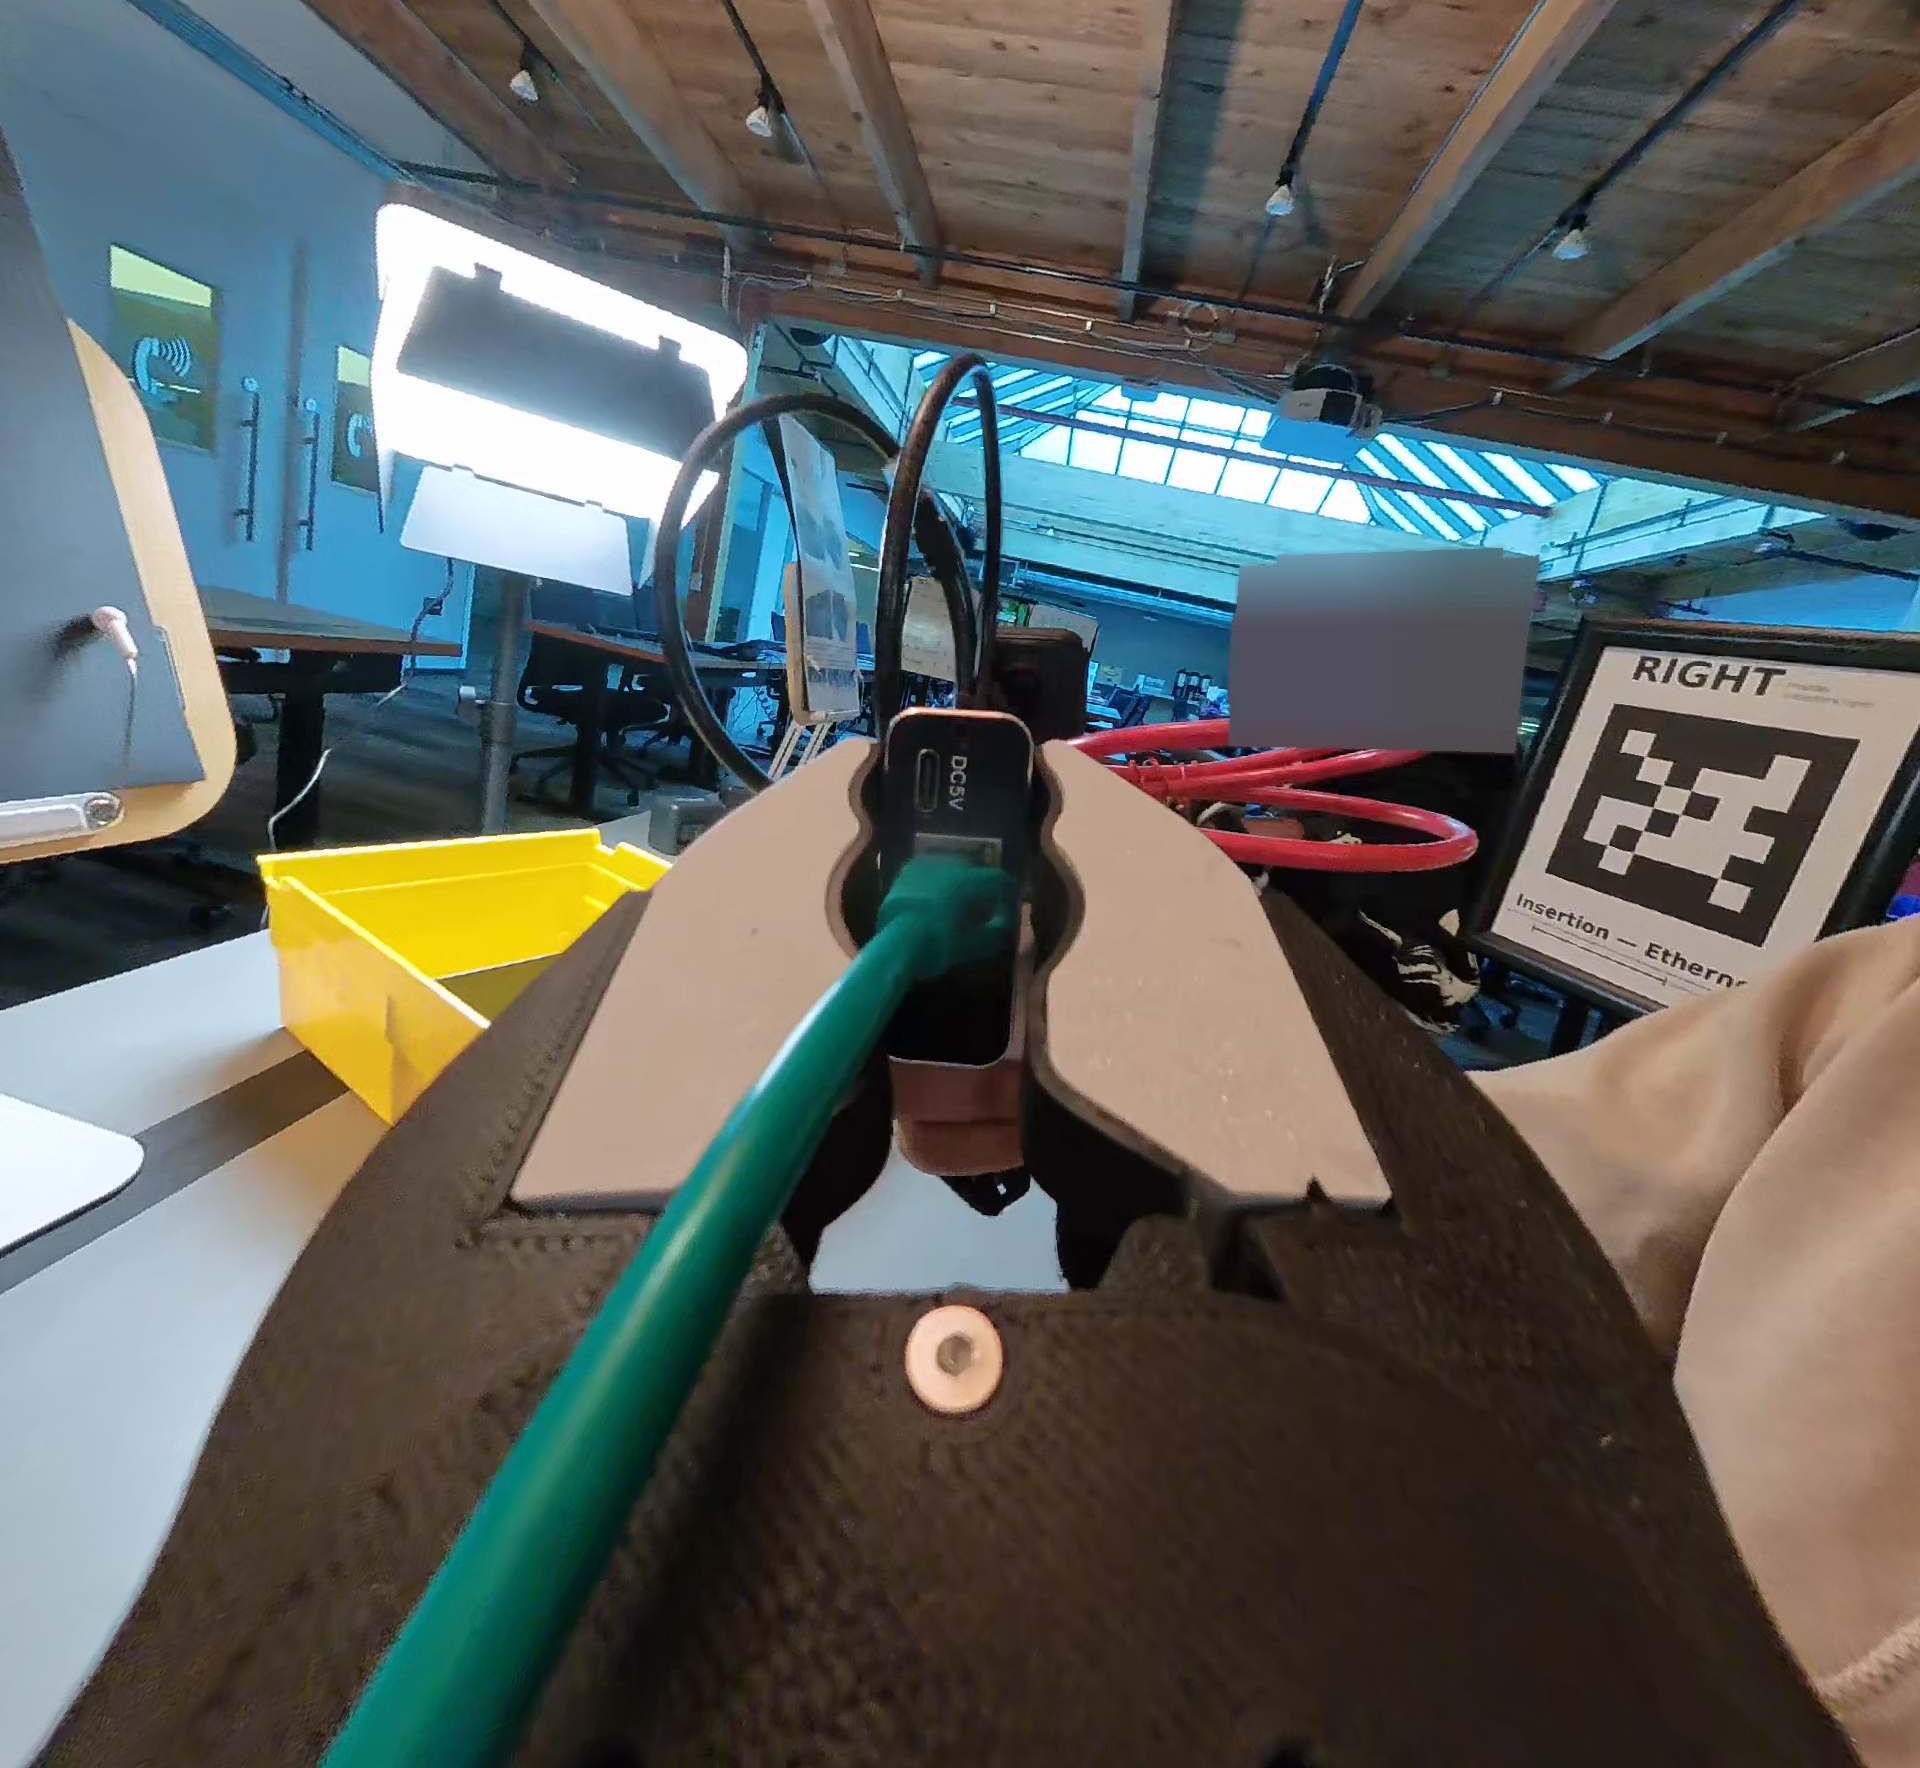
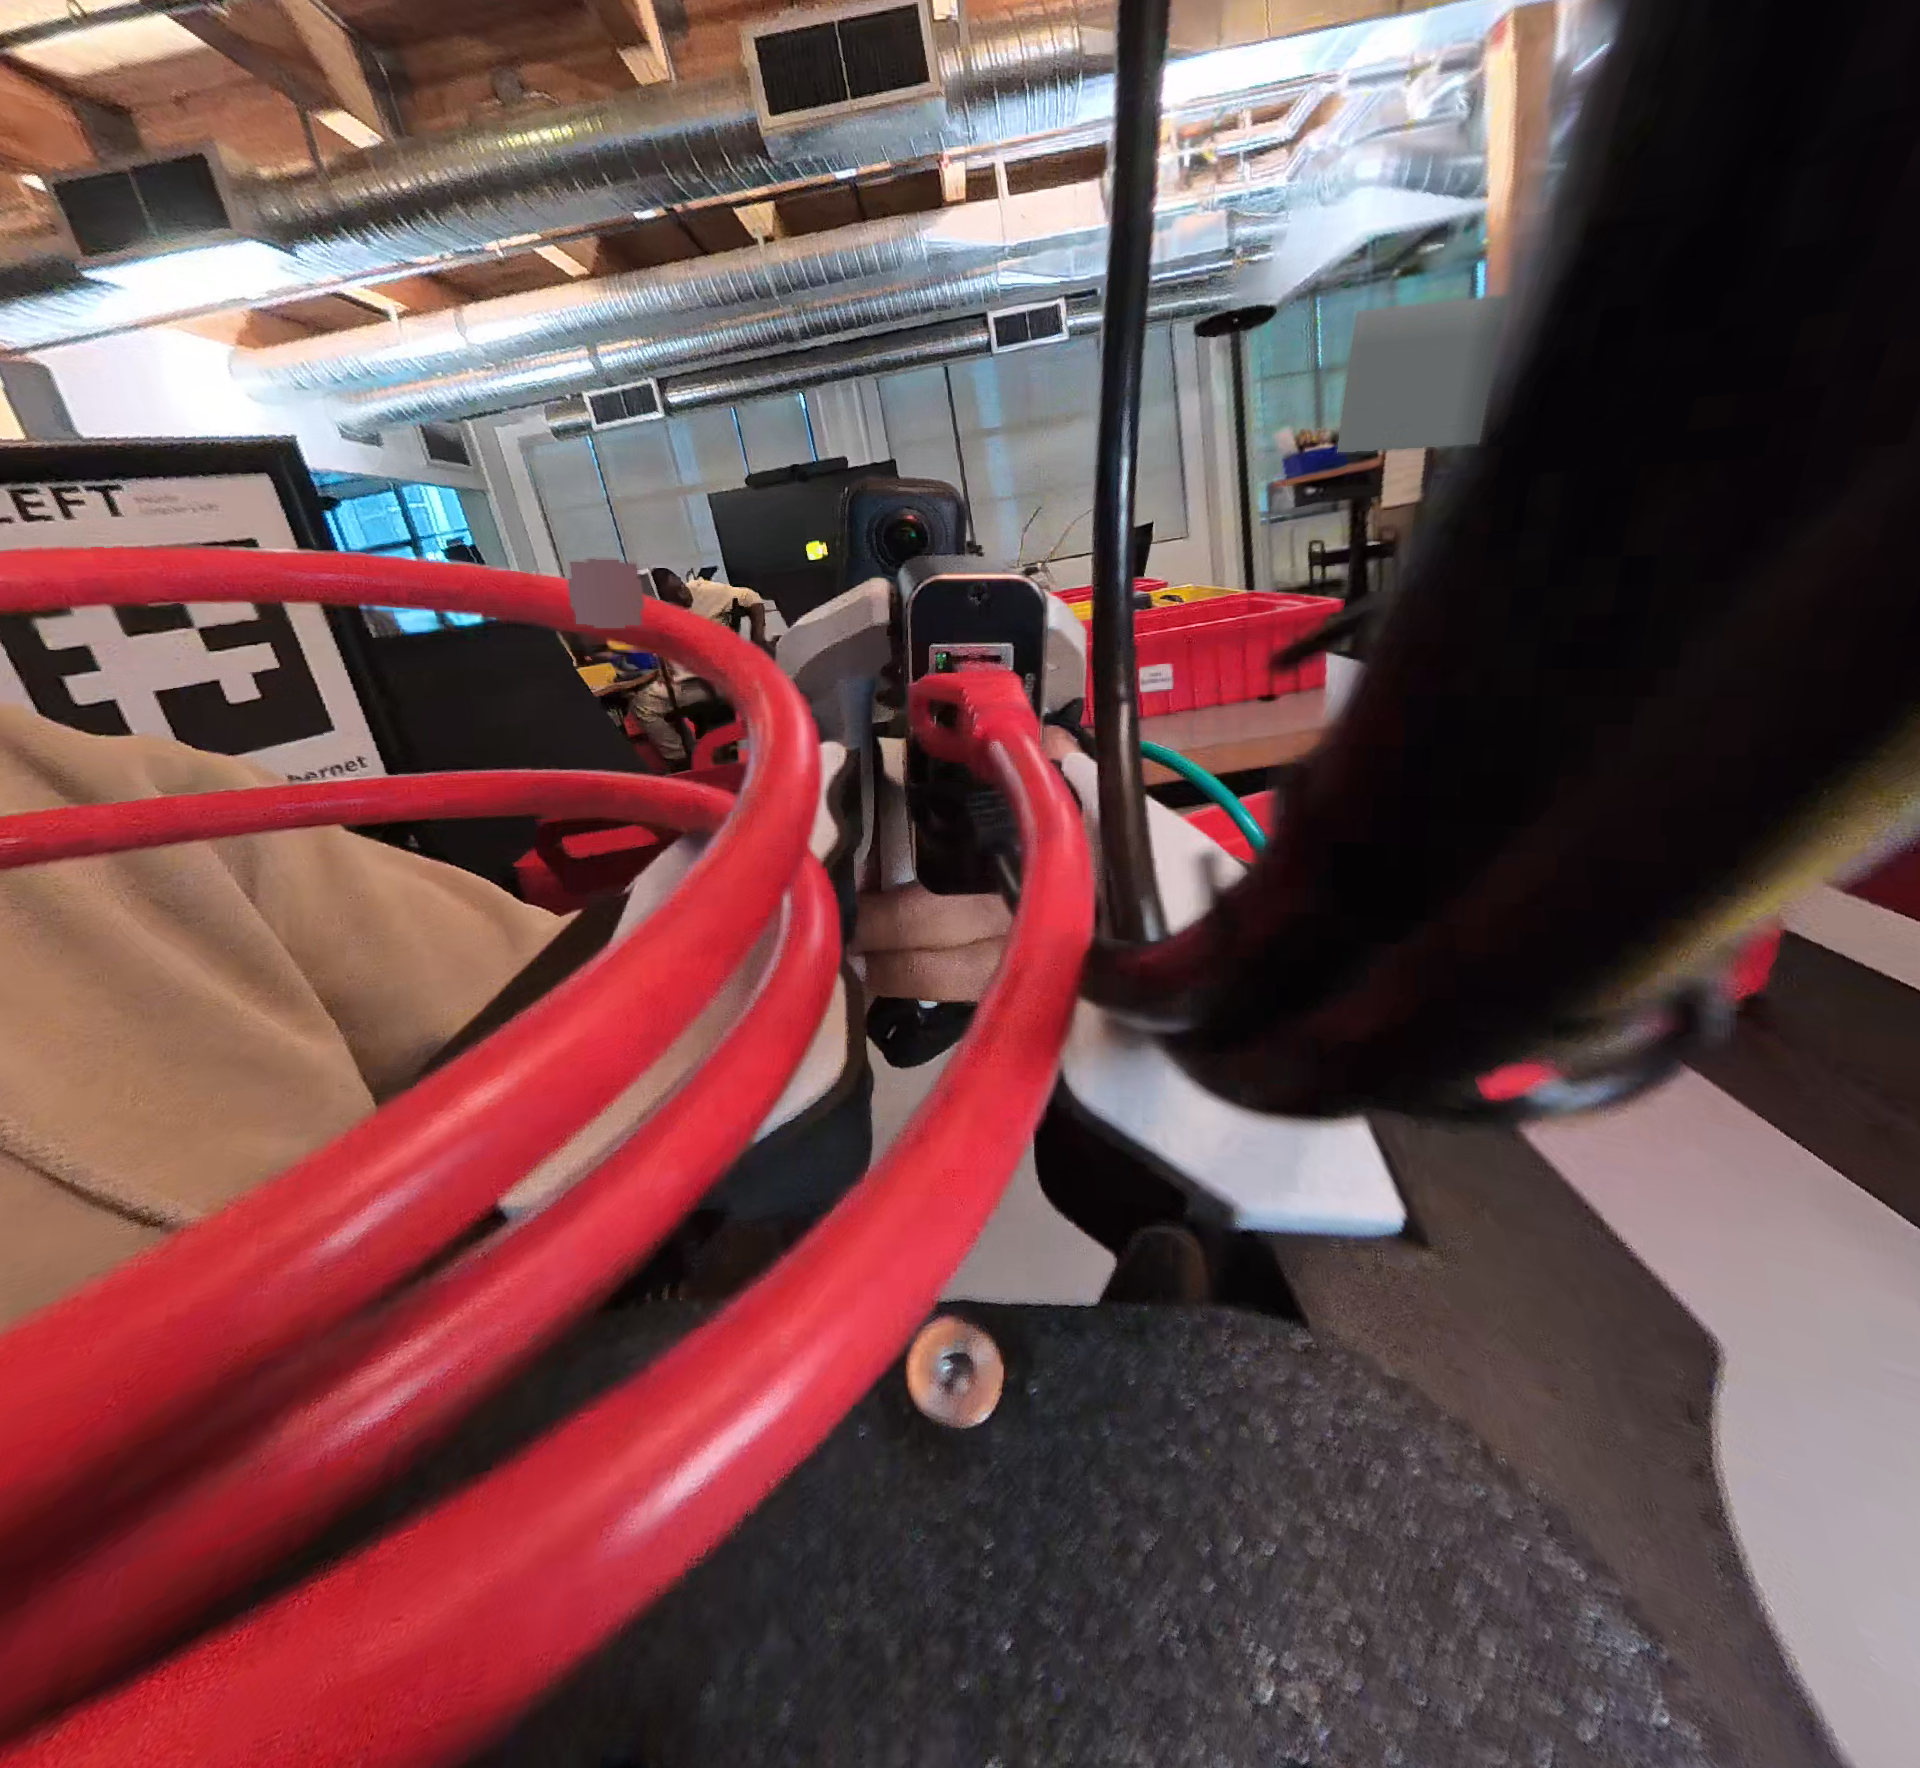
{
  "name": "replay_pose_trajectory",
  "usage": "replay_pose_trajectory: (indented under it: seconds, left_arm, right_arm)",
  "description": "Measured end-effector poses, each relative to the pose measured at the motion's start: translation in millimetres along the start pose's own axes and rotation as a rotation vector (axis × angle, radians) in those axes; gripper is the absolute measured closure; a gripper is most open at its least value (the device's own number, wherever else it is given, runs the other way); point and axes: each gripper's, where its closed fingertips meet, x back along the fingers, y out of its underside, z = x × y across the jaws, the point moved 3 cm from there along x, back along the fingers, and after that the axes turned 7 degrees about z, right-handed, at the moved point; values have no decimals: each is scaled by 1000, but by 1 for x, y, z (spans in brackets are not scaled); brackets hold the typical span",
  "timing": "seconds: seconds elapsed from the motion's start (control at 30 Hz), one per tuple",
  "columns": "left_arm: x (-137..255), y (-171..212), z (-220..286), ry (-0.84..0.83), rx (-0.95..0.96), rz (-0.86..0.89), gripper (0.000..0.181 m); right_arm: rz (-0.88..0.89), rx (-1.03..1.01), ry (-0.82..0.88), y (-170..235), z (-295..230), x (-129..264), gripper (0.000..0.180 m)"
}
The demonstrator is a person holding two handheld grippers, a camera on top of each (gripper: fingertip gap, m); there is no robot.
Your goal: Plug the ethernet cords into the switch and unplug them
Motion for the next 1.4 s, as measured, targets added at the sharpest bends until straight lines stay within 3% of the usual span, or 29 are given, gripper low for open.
replay_pose_trajectory:
  seconds: [0.03,0.1,0.3,0.33,0.4,0.47,0.5,0.53,0.63,0.8,0.93,1.4]
  left_arm:
    - [0,0,-1,-2,6,-1,156]
    - [1,0,-2,-7,17,-5,156]
    - [-1,-1,0,0,25,-5,156]
    - [-1,-2,2,4,11,2,156]
    - [-2,0,5,13,-43,-1,151]
    - [-4,6,9,33,-77,-48,143]
    - [-5,8,9,33,-88,-65,142]
    - [-5,8,9,24,-101,-69,142]
    - [-3,10,3,-9,-112,-84,154]
    - [1,9,-7,-19,1,-74,155]
    - [6,3,-15,-41,50,-39,156]
    - [3,6,-7,-42,-45,-92,152]
  right_arm:
    - [8,-9,5,1,0,-1,148]
    - [29,-18,26,1,3,-2,141]
    - [39,28,30,-1,1,-1,154]
    - [51,18,22,-1,0,-1,139]
    - [79,-15,12,-3,-1,-1,158]
    - [110,-58,-3,-7,-1,1,158]
    - [118,-72,-7,-8,0,1,173]
    - [112,-78,-9,-7,0,2,158]
    - [58,-60,4,-3,1,0,158]
    - [7,-27,56,-5,7,2,151]
    - [-2,-39,95,-10,16,10,162]
    - [113,-44,84,-15,10,8,162]
